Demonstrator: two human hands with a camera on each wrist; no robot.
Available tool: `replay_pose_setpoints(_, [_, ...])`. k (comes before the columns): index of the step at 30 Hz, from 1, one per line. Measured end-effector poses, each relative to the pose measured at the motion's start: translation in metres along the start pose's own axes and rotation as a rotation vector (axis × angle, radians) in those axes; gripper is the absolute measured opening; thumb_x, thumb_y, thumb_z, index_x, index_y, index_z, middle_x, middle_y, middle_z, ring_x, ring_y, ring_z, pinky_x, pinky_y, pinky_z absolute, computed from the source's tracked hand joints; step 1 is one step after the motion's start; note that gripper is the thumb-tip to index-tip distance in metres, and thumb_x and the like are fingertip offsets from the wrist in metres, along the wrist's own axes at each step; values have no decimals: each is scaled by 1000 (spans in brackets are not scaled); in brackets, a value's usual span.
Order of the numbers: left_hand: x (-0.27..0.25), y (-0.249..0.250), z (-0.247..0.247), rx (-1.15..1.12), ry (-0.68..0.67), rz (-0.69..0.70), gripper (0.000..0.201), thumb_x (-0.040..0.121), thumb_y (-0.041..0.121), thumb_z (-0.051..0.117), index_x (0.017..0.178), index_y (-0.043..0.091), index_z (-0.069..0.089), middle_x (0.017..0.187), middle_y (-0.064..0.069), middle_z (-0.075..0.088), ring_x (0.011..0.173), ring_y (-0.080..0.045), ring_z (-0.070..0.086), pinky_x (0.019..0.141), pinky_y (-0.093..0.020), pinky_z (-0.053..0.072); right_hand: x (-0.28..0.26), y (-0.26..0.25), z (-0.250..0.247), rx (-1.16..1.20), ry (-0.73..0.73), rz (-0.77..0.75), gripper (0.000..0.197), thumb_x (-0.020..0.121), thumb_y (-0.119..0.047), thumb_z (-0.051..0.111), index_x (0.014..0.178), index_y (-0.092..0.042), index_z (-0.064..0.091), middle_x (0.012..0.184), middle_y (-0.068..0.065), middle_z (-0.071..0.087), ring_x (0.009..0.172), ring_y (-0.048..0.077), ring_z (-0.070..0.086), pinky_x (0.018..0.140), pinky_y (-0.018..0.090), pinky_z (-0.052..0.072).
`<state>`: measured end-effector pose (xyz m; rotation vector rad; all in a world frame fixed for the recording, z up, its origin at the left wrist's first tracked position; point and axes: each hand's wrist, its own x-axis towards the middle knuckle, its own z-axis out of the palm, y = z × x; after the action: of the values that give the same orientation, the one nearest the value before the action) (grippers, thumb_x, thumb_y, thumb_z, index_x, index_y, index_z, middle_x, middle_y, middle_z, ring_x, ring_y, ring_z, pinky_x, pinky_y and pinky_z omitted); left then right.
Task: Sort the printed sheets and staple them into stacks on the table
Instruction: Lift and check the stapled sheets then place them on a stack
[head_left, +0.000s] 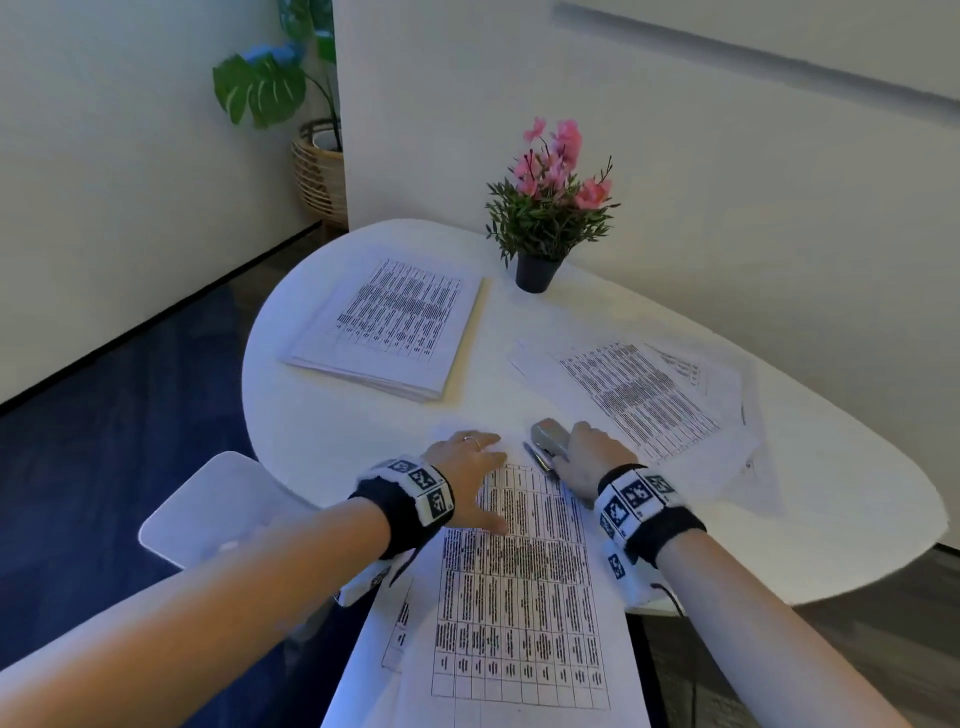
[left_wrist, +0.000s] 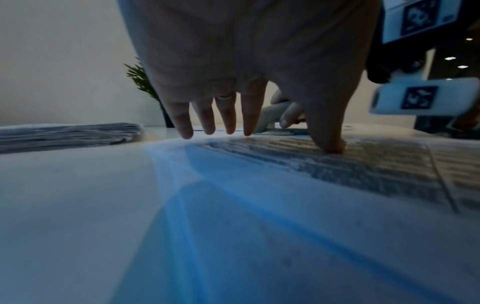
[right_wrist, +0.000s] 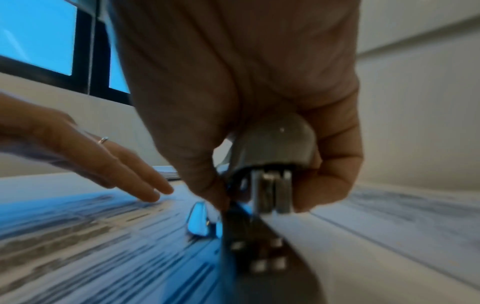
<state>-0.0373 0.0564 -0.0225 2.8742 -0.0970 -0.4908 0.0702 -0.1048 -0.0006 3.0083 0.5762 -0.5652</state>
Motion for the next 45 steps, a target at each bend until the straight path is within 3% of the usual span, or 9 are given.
replay_pose_setpoints(6, [8,10,12,6,-42,68,107,72,75,57,152,24,8,160,4,2,146,-24,6,119,-47,13,-5,2,12,-13,44,20,51,95,-48,40,129,-10,33,114,12,58,96,30,61,74,35,47])
replay_pose_setpoints(13, [9,16,10,59,-113,99,95,80,66,56,152,30,6,159,11,-2,146,-28,3,115,-57,11,1,-8,14,1,36,47,39,98,-34,43,127,-10,33,117,14,59,101,31,60,76,36,45])
replay_pose_setpoints(18, [13,18,10,114,-104,117,96,78,67,57,151,28,9,159,11,2,142,-30,12,110,-57,25,3,-4,4,-109,11,-21,31,97,-25,41,125,-13,33,101,10,61,80,26,55,67,32,43])
replay_pose_setpoints(22, [15,17,10,119,-103,122,96,78,68,57,151,29,9,159,10,3,142,-30,12,110,-56,26,4,-5,0,-140,-4,-20,30,96,-21,42,124,-13,33,89,7,55,77,25,56,66,32,43])
replay_pose_setpoints(26, [15,18,7,137,-118,131,95,78,67,57,151,28,11,159,11,6,140,-31,15,107,-56,30,3,-11,6,-41,25,71,30,97,-22,43,122,-8,35,109,13,60,94,30,60,70,34,41])
replay_pose_setpoints(29, [14,21,1,154,-133,132,94,78,67,58,151,27,13,158,11,9,137,-32,20,103,-55,36,3,-20,5,84,2,166,30,97,-22,44,121,-6,39,108,11,55,96,29,57,72,33,43])
replay_pose_setpoints(33, [15,19,-5,178,-128,141,92,77,67,58,150,29,18,158,11,13,134,-31,24,98,-51,42,2,-27,-1,58,-18,137,36,99,-23,42,127,-2,41,126,16,49,112,32,56,92,39,48])
replay_pose_setpoints(37, [21,20,-13,211,-147,170,94,76,66,60,151,26,20,157,9,17,131,-29,28,94,-43,42,13,-22,1,-37,73,96,31,97,-19,44,124,-7,37,115,13,60,99,29,61,75,36,45])
replay_pose_setpoints(45, [37,9,-25,215,-145,188,91,72,67,64,147,29,30,155,9,26,123,-29,37,95,-46,44,36,-34,-6,0,29,113,31,98,-21,44,120,0,49,119,16,52,100,31,60,73,33,45])
